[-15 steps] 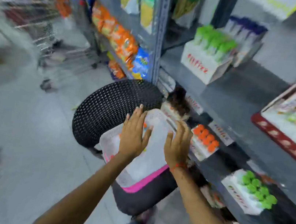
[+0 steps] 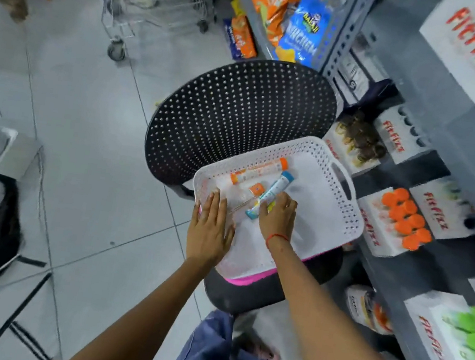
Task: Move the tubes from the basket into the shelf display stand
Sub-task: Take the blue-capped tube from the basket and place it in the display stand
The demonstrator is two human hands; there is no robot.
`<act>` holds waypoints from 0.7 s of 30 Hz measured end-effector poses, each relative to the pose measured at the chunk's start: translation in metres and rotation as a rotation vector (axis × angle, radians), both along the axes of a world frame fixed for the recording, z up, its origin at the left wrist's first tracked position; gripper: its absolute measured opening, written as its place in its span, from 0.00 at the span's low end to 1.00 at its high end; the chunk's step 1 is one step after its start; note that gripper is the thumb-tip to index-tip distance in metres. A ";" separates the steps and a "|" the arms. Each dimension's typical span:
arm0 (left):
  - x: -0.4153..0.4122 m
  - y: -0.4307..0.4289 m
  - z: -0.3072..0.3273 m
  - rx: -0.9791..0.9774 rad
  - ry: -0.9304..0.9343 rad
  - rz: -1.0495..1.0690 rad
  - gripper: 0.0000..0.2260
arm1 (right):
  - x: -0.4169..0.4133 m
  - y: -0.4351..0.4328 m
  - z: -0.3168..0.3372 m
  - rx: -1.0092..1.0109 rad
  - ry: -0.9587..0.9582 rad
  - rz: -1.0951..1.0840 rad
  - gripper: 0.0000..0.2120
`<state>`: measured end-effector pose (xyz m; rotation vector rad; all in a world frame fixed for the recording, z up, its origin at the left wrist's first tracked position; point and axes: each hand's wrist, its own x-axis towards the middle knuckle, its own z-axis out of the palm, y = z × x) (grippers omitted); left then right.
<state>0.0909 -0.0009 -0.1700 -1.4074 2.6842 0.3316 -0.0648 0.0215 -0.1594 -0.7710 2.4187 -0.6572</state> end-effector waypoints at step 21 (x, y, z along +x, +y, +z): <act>-0.036 0.011 0.022 -0.033 0.091 0.015 0.24 | -0.059 0.007 0.047 -0.193 -0.134 -0.172 0.27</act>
